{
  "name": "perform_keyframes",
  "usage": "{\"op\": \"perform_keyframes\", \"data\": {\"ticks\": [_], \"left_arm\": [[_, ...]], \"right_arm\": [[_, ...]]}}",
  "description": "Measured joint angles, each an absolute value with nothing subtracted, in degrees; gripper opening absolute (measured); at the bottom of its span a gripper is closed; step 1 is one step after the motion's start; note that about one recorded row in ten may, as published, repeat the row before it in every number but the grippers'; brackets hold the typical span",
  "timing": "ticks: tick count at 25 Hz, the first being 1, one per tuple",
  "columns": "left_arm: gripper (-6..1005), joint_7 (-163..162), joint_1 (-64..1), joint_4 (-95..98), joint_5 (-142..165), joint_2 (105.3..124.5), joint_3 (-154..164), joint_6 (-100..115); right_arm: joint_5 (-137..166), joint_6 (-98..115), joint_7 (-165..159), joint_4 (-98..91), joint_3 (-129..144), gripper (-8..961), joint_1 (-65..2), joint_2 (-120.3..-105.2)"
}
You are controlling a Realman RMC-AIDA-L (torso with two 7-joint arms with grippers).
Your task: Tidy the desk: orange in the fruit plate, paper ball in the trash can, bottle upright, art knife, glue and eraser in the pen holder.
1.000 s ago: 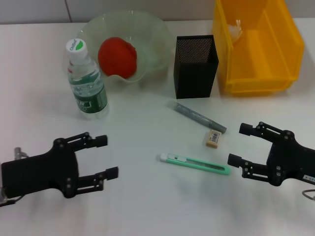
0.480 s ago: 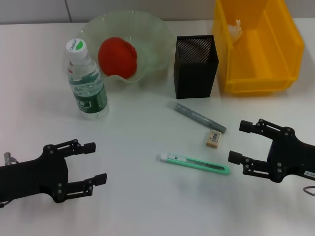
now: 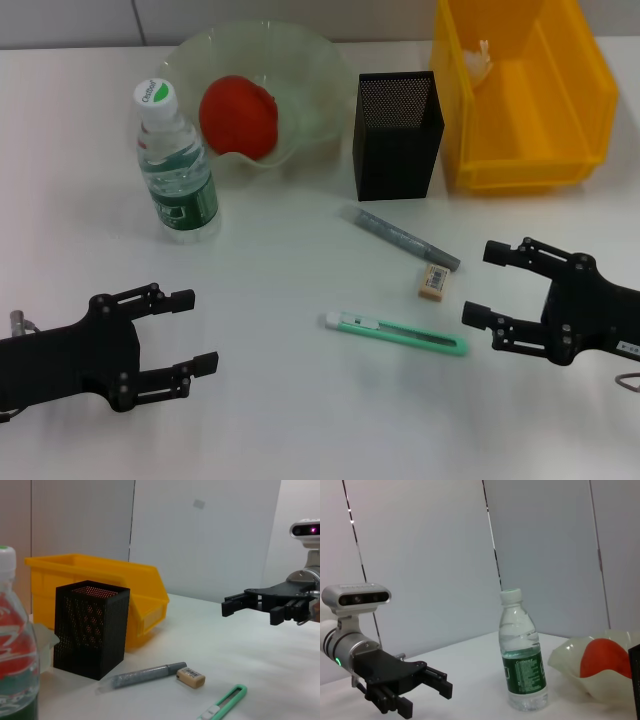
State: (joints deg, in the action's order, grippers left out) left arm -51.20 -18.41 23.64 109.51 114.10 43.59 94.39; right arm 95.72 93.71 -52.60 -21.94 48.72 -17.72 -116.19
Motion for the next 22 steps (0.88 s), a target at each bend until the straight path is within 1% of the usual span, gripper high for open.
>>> {"op": "perform_keyframes", "data": {"ticks": [5, 12, 16, 19, 21, 22], "left_arm": [[771, -50.9, -18.4, 23.6, 109.5, 114.09, 43.6, 94.4], [770, -49.3, -18.4, 23.3, 109.0, 114.47, 43.3, 94.2], [769, -49.0, -18.6, 23.3, 109.0, 115.09, 39.5, 94.1], [769, -49.0, -18.8, 23.2, 109.0, 115.17, 38.3, 94.3], [769, -49.0, -18.8, 23.2, 109.0, 115.16, 38.3, 94.3], [769, -49.1, -18.9, 23.2, 109.0, 115.17, 38.3, 94.3]], "right_arm": [[95.7, 96.2, -57.4, -24.2, 48.6, 824, -18.1, -115.23], [98.8, 100.6, -71.2, -35.8, 48.3, 824, -19.1, -113.9], [103.1, 103.3, -78.0, -39.2, 46.7, 824, -22.1, -112.48], [106.3, 106.1, -81.5, -40.6, 44.7, 824, -24.8, -111.03], [110.4, 109.1, -85.7, -43.0, 43.5, 824, -27.9, -109.81], [110.4, 109.1, -85.7, -43.0, 43.5, 825, -27.9, -109.81]]}}
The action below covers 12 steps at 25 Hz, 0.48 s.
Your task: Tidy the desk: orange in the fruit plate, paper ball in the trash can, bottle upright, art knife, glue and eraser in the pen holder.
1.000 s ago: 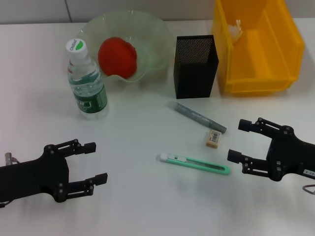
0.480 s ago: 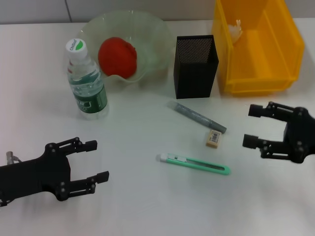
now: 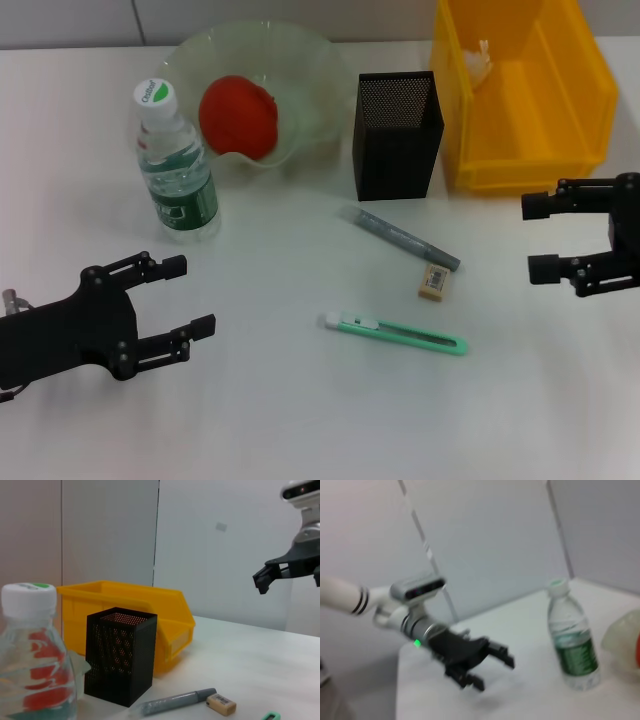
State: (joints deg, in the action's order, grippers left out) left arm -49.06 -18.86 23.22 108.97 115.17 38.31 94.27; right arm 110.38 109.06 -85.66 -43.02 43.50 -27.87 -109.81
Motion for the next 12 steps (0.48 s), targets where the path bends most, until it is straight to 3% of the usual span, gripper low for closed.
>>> {"op": "perform_keyframes", "data": {"ticks": [5, 12], "left_arm": [[768, -49.3, -18.9, 23.2, 109.0, 115.15, 38.3, 94.3], [768, -49.3, -18.9, 23.2, 109.0, 115.14, 38.2, 94.3]], "right_arm": [[117.4, 113.8, -93.3, -49.7, 43.4, 824, -34.2, -108.72], [125.0, 116.6, -98.1, -54.4, 44.0, 822, -41.1, -108.79]]}}
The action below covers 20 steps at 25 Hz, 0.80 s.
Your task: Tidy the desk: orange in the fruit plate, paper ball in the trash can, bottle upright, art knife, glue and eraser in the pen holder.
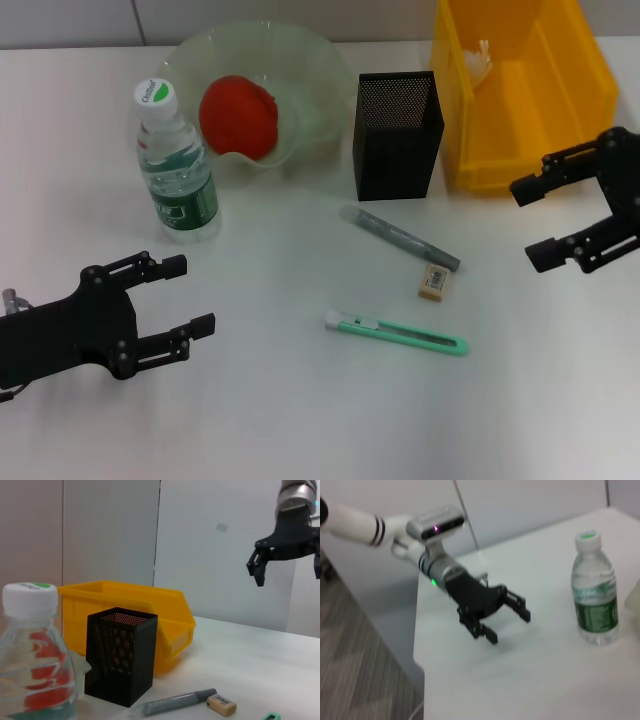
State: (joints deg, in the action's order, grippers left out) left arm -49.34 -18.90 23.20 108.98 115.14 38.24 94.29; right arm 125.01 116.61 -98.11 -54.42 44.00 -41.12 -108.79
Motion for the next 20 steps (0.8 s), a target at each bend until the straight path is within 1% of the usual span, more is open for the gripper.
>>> {"op": "perform_keyframes", "data": {"ticks": [2, 3, 8, 12, 17, 20], "left_arm": [[768, -49.3, -18.9, 23.2, 109.0, 115.2, 38.2, 94.3], [768, -49.2, -18.9, 23.2, 109.0, 115.25, 38.2, 94.3], [769, -49.1, -18.9, 23.2, 109.0, 115.46, 38.1, 94.3], [769, -49.1, -19.1, 23.3, 109.0, 115.53, 38.0, 94.3], [769, -49.5, -19.4, 23.4, 108.9, 115.51, 37.7, 94.0], [768, -49.6, -19.5, 23.4, 108.9, 115.41, 37.6, 94.0]], "right_arm": [[128.5, 117.4, -99.6, -55.3, 44.9, 821, -44.7, -109.32], [128.5, 117.4, -99.6, -55.3, 44.9, 821, -44.7, -109.32], [130.2, 115.9, -102.3, -55.6, 50.9, 819, -49.4, -110.74], [131.1, 113.2, -104.0, -55.6, 56.3, 818, -51.8, -112.82], [134.5, 109.7, -104.3, -55.4, 59.9, 817, -53.8, -116.32], [136.9, 107.0, -104.4, -54.5, 61.2, 816, -54.6, -118.01]]}}
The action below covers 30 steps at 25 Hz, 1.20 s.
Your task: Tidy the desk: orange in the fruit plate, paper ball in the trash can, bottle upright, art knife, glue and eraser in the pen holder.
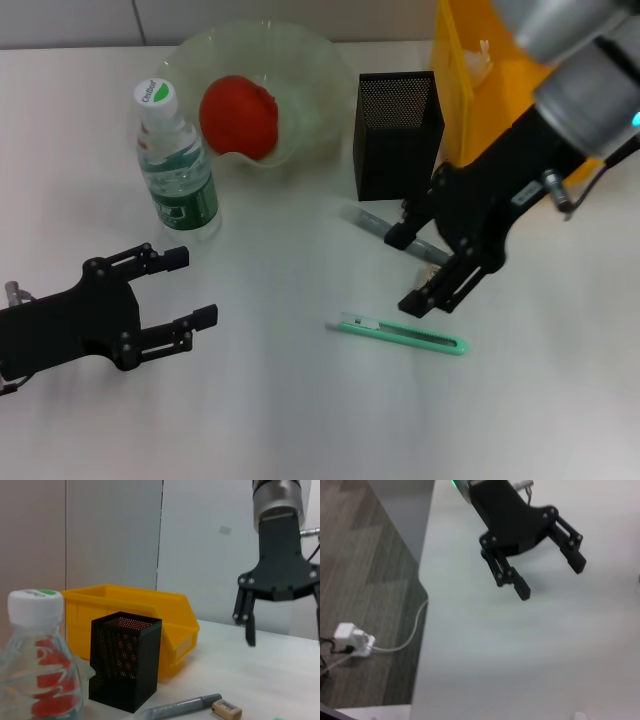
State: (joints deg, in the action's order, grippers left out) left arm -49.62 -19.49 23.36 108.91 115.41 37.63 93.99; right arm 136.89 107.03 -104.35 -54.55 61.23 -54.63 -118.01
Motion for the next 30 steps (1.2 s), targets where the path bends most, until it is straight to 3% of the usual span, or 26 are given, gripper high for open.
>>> {"op": "perform_keyframes", "data": {"ticks": [3, 30], "left_arm": [[768, -49.7, -19.5, 23.3, 108.9, 115.4, 37.6, 94.0], [768, -49.7, -19.2, 23.2, 108.9, 115.4, 37.6, 94.0]], "right_arm": [[138.4, 104.0, -104.8, -53.1, 63.2, 816, -55.2, -118.95], [129.9, 80.8, -106.6, -35.7, 83.5, 809, -58.5, -119.86]]}}
